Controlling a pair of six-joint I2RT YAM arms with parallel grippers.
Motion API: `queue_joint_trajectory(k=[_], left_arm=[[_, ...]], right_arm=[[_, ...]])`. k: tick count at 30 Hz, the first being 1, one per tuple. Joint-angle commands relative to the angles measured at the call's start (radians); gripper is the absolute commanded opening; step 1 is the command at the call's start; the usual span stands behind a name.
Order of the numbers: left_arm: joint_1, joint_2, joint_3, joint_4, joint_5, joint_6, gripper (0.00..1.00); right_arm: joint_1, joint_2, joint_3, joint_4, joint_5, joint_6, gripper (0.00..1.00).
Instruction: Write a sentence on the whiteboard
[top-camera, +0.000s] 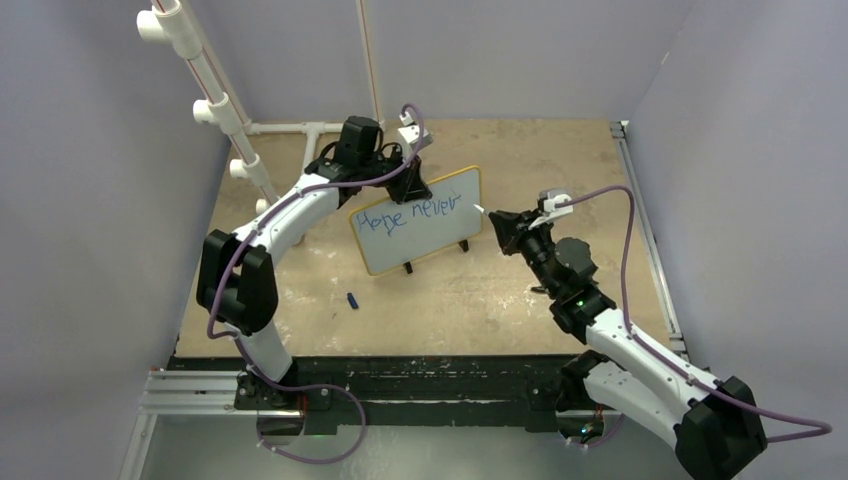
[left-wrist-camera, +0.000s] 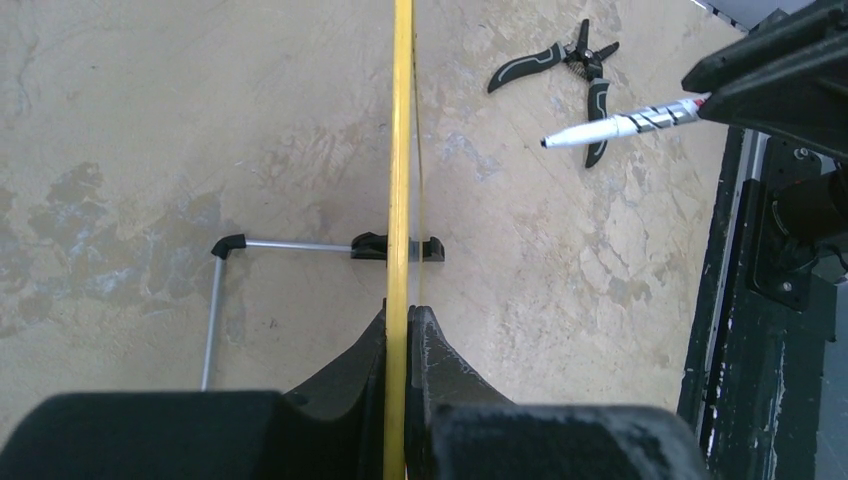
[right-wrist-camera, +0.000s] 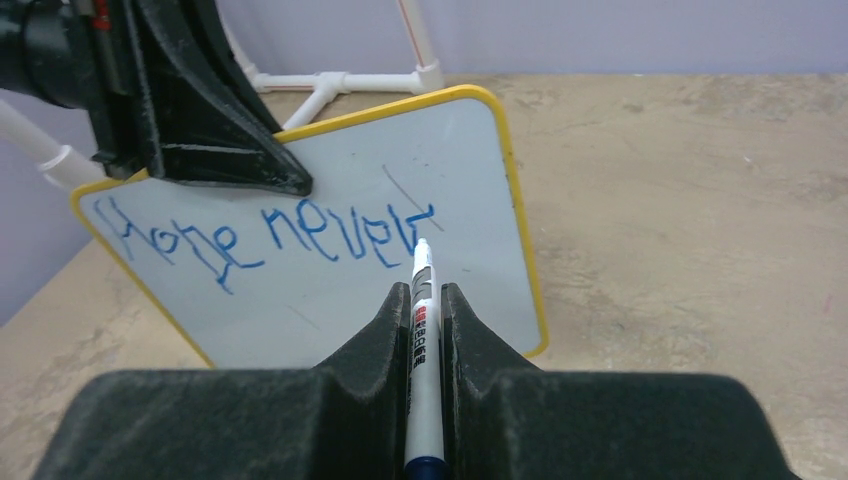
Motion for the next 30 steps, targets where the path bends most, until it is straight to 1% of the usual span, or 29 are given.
queue_joint_trajectory(k=[1,8,13,14,15,16,18,22,25,26,28,30], left_arm=[[-0.008,0.021,-0.045,0.041,0.012,-0.066,0.0],[-0.025,0.075,0.027,0.04,0.031,-0.1,0.0],[-0.036,0.109,0.07,0.031,0.015,-0.115,0.0],[-0.037,0.112,0.076,0.032,0.011,-0.121,0.04],[-0.037,0.112,0.08,0.037,0.004,-0.123,0.1],[-0.037,0.11,0.085,0.039,-0.001,-0.122,0.18],[-0.036,0.098,0.089,0.043,-0.021,-0.122,0.36],[-0.036,0.055,0.091,0.056,-0.057,-0.122,0.61],[-0.024,0.013,0.095,0.058,-0.106,-0.123,0.76],[-0.014,-0.006,0.095,0.065,-0.125,-0.155,0.82],[0.014,-0.047,0.085,0.091,-0.14,-0.187,0.87],[0.048,-0.089,0.052,0.142,-0.132,-0.224,0.9]], right_arm=[[0.002,-0.024,-0.023,0.046,-0.075,0.02,0.0],[0.001,-0.042,-0.025,0.031,-0.077,0.029,0.0],[0.002,-0.057,-0.027,0.031,-0.102,0.035,0.0],[0.002,-0.06,-0.027,0.03,-0.112,0.036,0.0],[0.002,-0.062,-0.027,0.029,-0.128,0.038,0.0],[0.002,-0.063,-0.025,0.028,-0.129,0.04,0.0],[0.003,-0.059,-0.019,0.023,-0.188,0.05,0.0],[0.022,-0.054,-0.018,0.032,-0.246,0.078,0.0],[0.063,-0.047,-0.03,0.065,-0.264,0.096,0.0],[0.083,-0.044,-0.034,0.08,-0.264,0.097,0.0],[0.124,-0.032,-0.04,0.103,-0.236,0.103,0.0],[0.149,-0.007,-0.039,0.123,-0.222,0.105,0.0]])
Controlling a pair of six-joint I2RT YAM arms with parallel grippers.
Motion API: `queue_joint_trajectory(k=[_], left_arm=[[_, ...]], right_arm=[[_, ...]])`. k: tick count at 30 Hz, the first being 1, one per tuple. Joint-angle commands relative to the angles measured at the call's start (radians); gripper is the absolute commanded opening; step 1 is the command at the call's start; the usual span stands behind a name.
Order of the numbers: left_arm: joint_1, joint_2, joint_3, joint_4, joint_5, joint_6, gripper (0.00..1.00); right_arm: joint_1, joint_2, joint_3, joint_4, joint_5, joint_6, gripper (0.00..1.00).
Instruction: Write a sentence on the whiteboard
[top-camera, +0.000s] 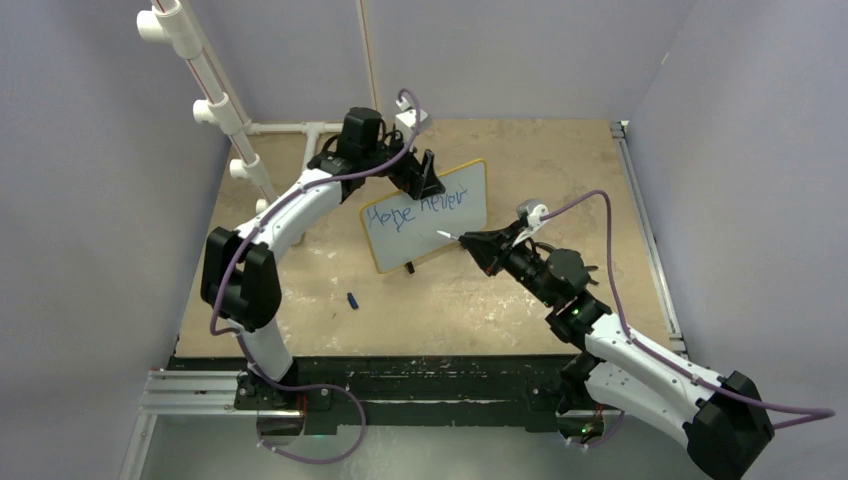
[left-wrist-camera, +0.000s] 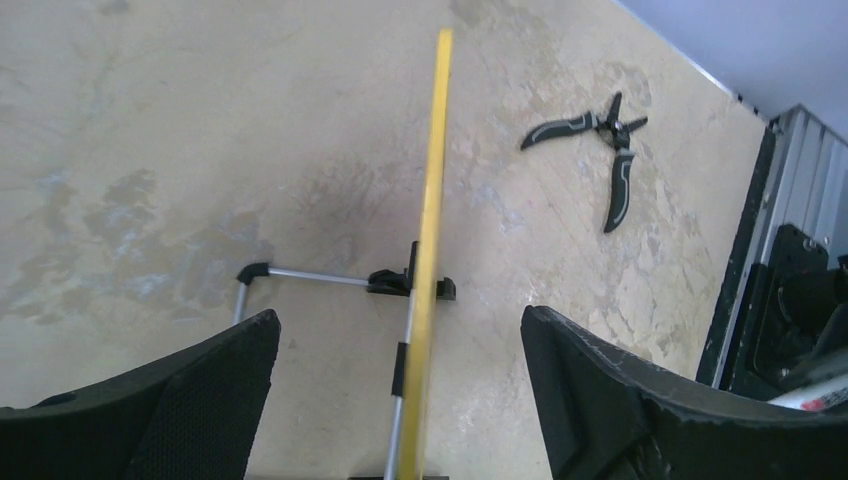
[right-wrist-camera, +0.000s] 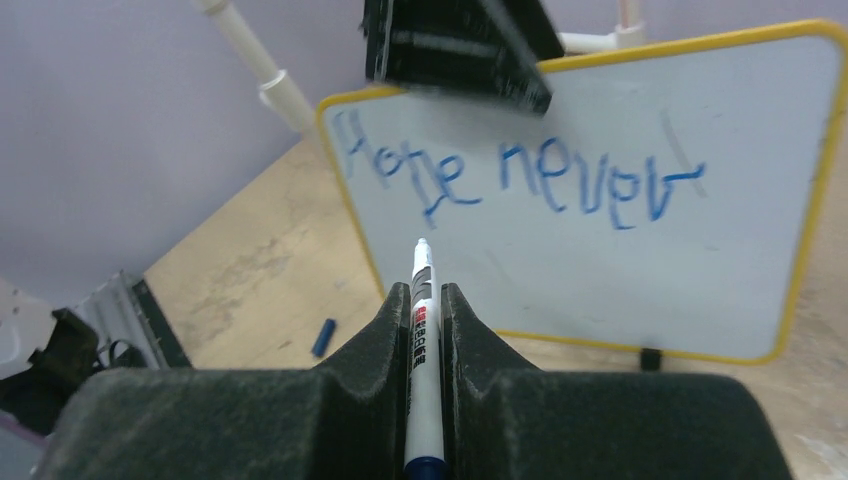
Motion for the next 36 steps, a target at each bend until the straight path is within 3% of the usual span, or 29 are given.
queue_joint_trajectory(k=[1,6,9,11,19,26,29,36], left_arm=[[0.074,-0.151,-0.031,0.112,-0.017,-0.092,0.91],[0.119,-0.202,-0.051,0.109,-0.03,-0.096,0.92],[0.145,-0.286,-0.101,0.1,-0.148,-0.116,0.92],[0.159,-0.366,-0.172,0.094,-0.263,-0.124,0.92],[0.203,-0.659,-0.486,-0.002,-0.397,-0.14,0.95],[0.208,-0.761,-0.63,-0.064,-0.333,-0.097,0.91],[0.207,-0.728,-0.653,-0.032,-0.256,-0.091,0.79],[0.207,-0.63,-0.645,0.011,-0.189,-0.076,0.65]], right_arm=[[0.053,0.044,-0.003,0.091,0.006,0.029,0.0],[0.072,0.1,0.007,0.132,-0.008,0.035,0.0],[0.094,0.131,0.004,0.172,0.0,0.041,0.0],[0.108,0.163,0.004,0.204,0.001,0.053,0.0],[0.167,0.381,0.055,0.329,0.007,0.075,0.0],[0.219,0.54,0.125,0.391,0.061,0.06,0.0],[0.234,0.586,0.133,0.426,0.087,0.062,0.0],[0.254,0.649,0.158,0.432,0.164,0.056,0.0]])
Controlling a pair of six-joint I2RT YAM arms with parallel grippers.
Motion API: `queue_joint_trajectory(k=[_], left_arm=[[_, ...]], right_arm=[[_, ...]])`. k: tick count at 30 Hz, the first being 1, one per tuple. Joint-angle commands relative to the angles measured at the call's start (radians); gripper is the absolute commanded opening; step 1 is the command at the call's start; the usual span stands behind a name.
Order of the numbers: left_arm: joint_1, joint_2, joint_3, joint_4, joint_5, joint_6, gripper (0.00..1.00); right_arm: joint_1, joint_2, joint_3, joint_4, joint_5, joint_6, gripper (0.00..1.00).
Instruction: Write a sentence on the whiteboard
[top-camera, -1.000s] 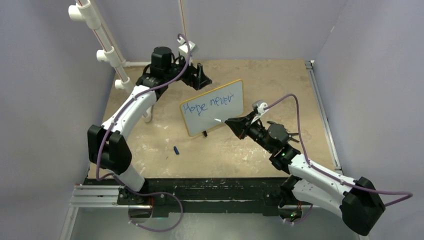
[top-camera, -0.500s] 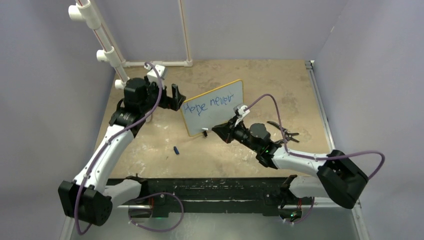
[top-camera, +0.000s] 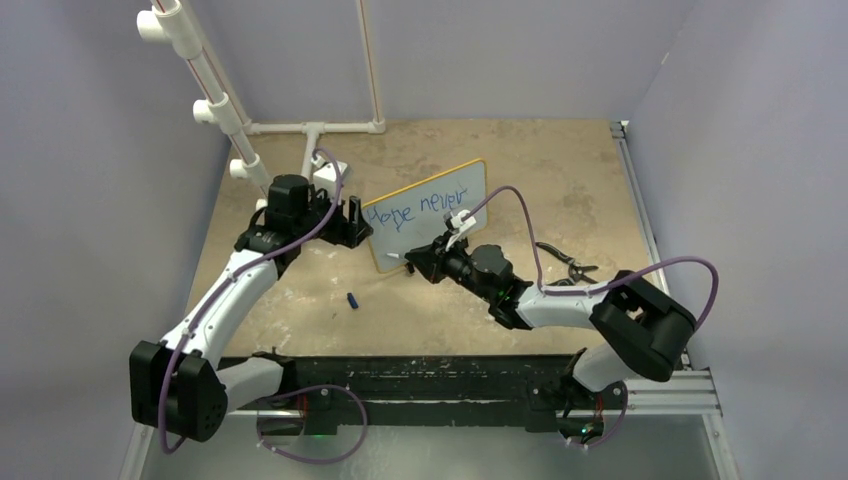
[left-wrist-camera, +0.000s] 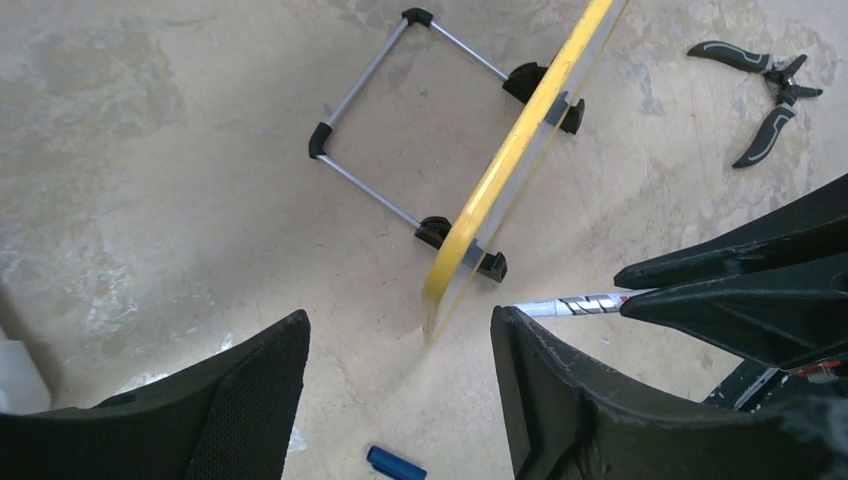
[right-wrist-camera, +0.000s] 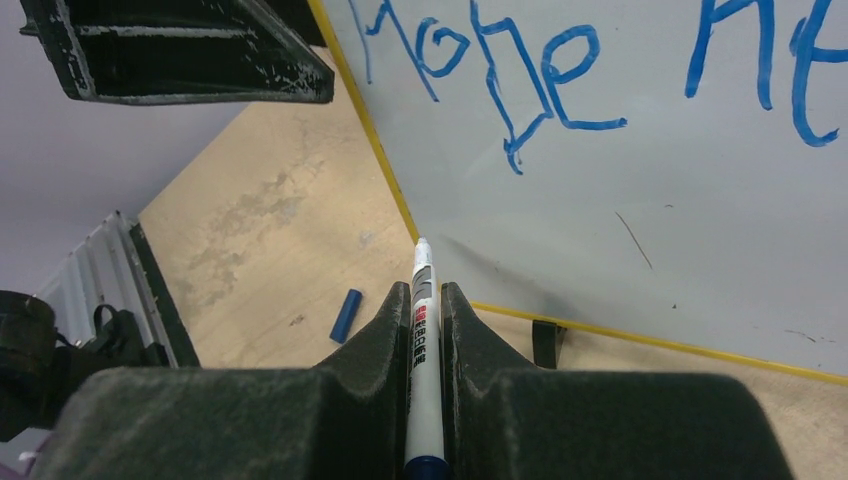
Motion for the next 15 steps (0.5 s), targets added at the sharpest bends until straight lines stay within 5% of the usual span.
queue_joint_trajectory(k=[1,15], left_arm=[[0.004,0.03,-0.001,0.051,0.075,0.021,0.64],[-0.003,0.056,-0.025,0.082,0.079,0.026,0.42]], right_arm=[[0.015,0.015,0.043,0.058,0.073,-0.009,0.0],[0.021,0.07,0.054,0.069,0.139,-0.022,0.0]])
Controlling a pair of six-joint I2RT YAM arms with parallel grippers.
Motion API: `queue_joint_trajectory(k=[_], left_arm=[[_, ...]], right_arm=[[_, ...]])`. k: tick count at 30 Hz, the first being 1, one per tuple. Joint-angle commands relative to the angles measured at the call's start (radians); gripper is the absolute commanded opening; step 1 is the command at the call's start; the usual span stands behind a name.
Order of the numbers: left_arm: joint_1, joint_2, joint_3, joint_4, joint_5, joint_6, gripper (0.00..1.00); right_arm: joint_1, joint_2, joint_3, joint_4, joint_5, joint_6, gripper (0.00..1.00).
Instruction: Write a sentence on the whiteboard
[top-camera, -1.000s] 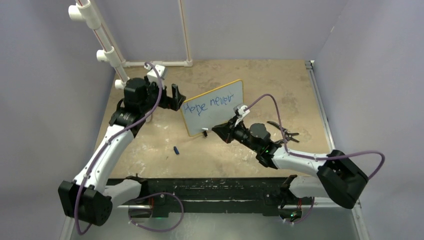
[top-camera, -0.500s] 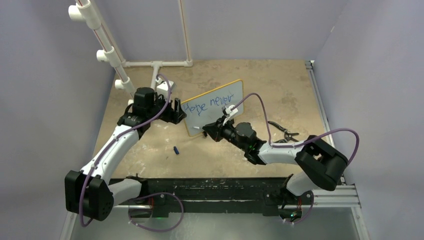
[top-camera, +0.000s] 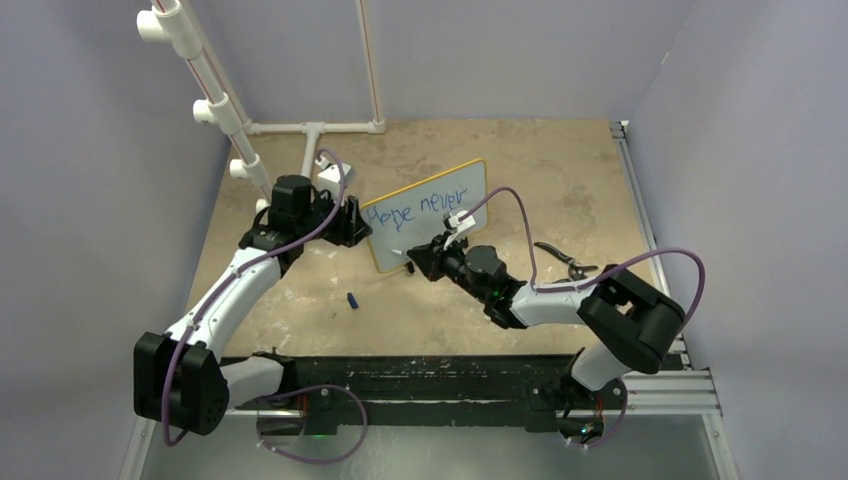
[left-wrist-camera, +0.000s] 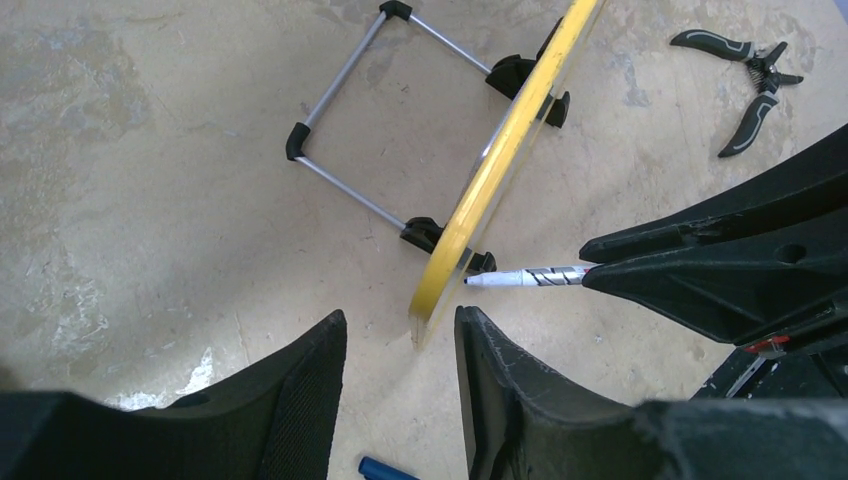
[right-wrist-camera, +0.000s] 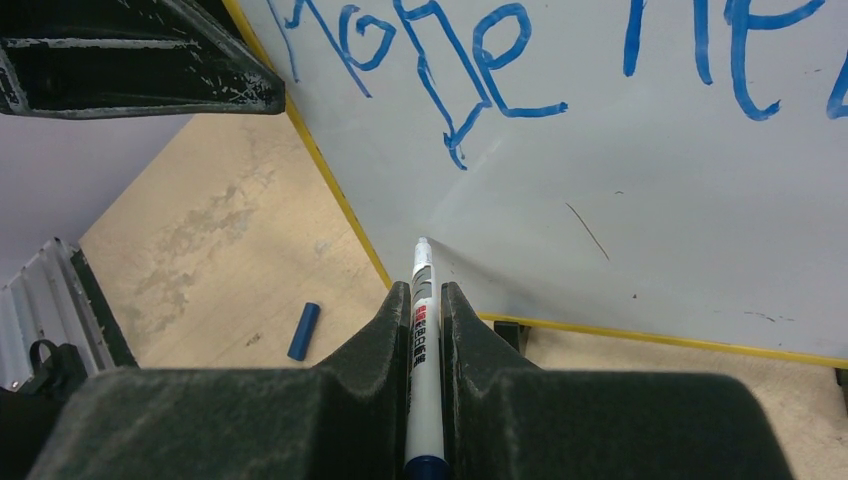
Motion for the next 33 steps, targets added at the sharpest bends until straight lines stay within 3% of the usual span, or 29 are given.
queue_joint_trajectory(k=[1,9,23,33], left_arm=[[-0.003,0.008,-0.011,0.042,0.017,0.023,0.41],[-0.016,0.01,-0.014,0.04,0.015,0.033,0.26],[-0.037,0.011,-0.014,0.032,-0.003,0.048,0.11],[-0.037,0.023,-0.008,0.035,-0.006,0.032,0.21]], right_arm=[[0.008,0.005,0.04,0.051,0.045,-0.02,0.0],[0.012,0.017,0.054,0.054,0.065,-0.035,0.0],[0.034,0.053,0.085,0.032,0.093,-0.069,0.0],[0.05,0.077,0.073,0.007,0.15,-0.073,0.0]])
